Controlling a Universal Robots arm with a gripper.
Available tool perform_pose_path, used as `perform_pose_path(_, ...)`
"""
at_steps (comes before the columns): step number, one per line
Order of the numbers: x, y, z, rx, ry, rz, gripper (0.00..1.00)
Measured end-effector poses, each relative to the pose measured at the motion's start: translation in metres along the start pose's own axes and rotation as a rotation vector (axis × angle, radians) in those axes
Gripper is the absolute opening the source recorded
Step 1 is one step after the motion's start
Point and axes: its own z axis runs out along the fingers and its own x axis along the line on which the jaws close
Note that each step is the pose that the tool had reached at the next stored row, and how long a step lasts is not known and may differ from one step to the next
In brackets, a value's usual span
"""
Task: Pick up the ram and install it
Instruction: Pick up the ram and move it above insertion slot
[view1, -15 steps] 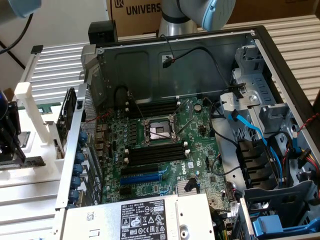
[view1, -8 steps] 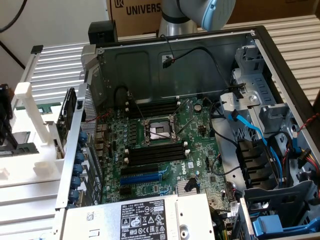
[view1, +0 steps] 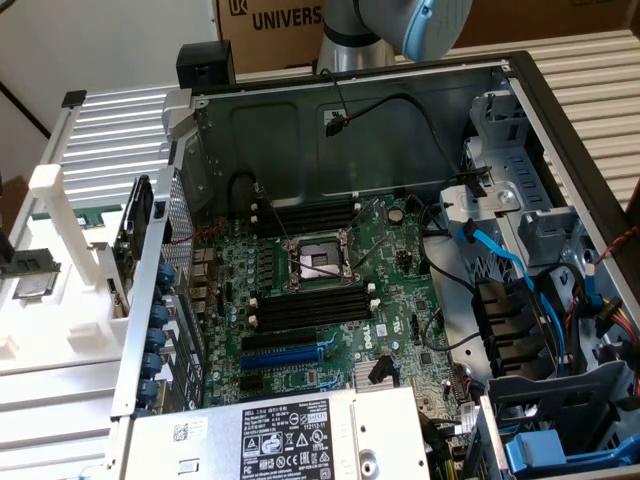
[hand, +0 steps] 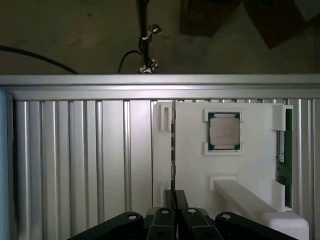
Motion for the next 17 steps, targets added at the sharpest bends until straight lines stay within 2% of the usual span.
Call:
perform_pose_path(2,0.000,-0.0018,-0.0093,0.0001,-0.0001,0.000,0.12)
perform_pose_path(3,-0.001,-0.0101,-0.0206,0.0001,-0.0001,0.000,0.12)
perform_pose_path(13,-0.004,-0.0467,-0.0603,0.0001,-0.0006,0.000,0.12)
perform_pose_path(17,-0.004,-0.0616,-0.0731,-0.0002,-0.0035,0.000,0.12)
